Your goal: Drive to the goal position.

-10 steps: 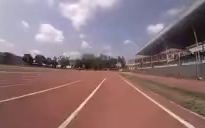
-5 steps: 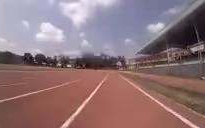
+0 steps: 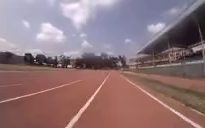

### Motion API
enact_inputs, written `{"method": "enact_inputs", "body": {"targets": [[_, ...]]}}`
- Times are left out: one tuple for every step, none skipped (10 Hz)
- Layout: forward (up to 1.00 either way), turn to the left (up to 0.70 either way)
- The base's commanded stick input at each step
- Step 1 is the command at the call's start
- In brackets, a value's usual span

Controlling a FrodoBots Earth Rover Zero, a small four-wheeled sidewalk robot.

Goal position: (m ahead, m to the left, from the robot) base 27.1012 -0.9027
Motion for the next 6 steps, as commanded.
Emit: {"method": "enact_inputs", "body": {"targets": [[0.7,0.0],[0.7,0.0],[0.7,0.0],[0.7,-0.12],[0.7,-0.31],[0.7,-0.35]]}}
